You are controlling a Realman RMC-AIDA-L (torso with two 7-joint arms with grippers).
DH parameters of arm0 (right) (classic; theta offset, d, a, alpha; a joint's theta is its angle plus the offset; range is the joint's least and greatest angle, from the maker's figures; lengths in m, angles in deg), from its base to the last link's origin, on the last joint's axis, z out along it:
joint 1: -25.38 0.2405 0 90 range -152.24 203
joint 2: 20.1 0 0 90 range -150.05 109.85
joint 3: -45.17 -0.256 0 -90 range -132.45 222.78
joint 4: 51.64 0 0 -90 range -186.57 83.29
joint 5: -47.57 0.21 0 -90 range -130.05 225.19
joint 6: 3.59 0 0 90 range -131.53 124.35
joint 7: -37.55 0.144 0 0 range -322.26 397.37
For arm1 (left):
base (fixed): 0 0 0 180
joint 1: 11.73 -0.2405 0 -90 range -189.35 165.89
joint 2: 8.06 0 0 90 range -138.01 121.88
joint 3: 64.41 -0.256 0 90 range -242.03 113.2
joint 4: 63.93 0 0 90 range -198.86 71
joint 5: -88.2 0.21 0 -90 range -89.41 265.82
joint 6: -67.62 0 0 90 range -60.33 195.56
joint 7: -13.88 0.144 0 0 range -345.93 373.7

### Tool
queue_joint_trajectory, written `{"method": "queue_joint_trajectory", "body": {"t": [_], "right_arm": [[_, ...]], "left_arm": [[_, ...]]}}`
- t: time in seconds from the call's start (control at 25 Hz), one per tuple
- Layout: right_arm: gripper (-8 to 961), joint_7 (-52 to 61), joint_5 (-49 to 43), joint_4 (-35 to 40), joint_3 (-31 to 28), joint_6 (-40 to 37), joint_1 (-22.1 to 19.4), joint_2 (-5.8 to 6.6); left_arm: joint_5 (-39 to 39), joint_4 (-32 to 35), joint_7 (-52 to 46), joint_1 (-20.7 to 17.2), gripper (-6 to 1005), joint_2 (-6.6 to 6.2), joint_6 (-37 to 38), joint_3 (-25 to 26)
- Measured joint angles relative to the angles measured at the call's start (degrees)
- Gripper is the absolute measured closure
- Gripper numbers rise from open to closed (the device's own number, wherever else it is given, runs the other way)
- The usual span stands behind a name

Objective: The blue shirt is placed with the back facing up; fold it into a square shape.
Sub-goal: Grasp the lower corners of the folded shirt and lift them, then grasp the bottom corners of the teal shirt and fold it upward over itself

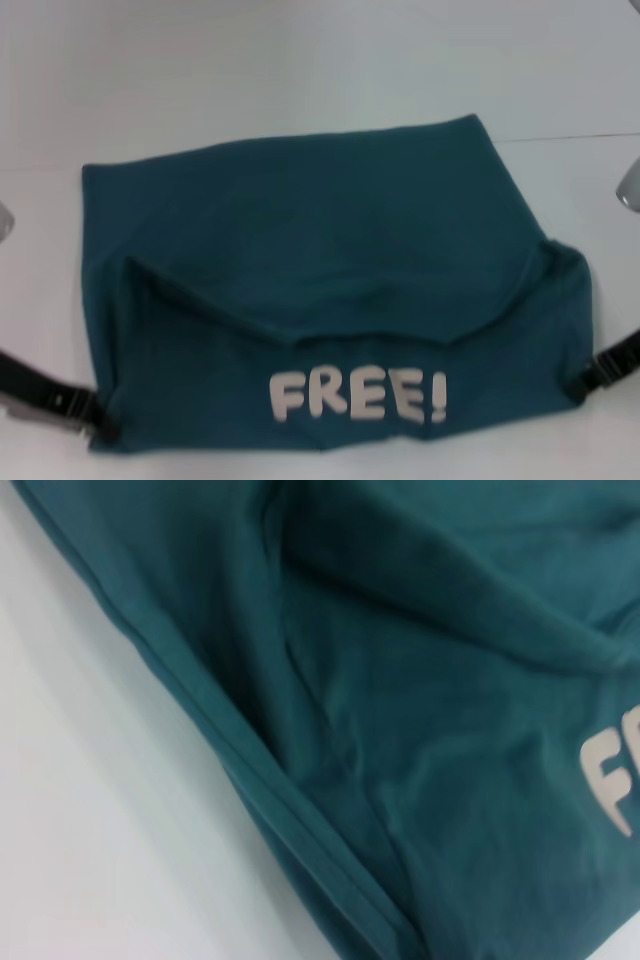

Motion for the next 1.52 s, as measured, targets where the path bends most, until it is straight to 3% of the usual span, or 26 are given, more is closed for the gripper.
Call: {"method": "queue_joint_trajectory", "body": {"t": [0.24, 0.44, 0.8, 0.96, 1.12, 1.2, 1.52], "right_arm": [[853, -1.7, 0.2, 7.1, 0.0, -10.5, -3.0, -1.94], [853, -2.7, 0.1, 8.3, 0.3, -14.1, -4.5, -2.71], [854, -4.1, 1.4, 7.7, 0.3, -14.1, -6.8, -3.01], [854, -4.5, 1.5, 7.8, 0.0, -14.0, -6.7, -2.63], [853, -5.2, 2.6, 8.6, -1.9, -15.3, -6.1, -1.71], [853, -5.6, 3.9, 9.6, -3.8, -16.0, -5.9, -0.89], [855, -6.2, 13.0, 10.2, -11.9, -16.5, -3.9, 4.62]], "left_arm": [[3.0, 1.0, 0.7, -1.2, 953, 0.48, 8.2, -0.3], [3.1, 4.1, 0.6, -3.6, 953, 1.13, 13.8, -0.1], [2.0, 9.8, 0.6, -7.2, 951, 2.71, 18.4, 2.0], [-0.8, 9.8, 0.7, -7.0, 952, 2.42, 19.4, 4.0], [-3.3, 9.7, 0.8, -6.4, 952, 1.5, 21.2, 6.2], [-5.2, 9.6, 0.5, -6.0, 953, 0.47, 21.7, 7.9], [-12.3, 7.5, 0.7, -2.2, 951, -3.53, 21.2, 18.7]]}}
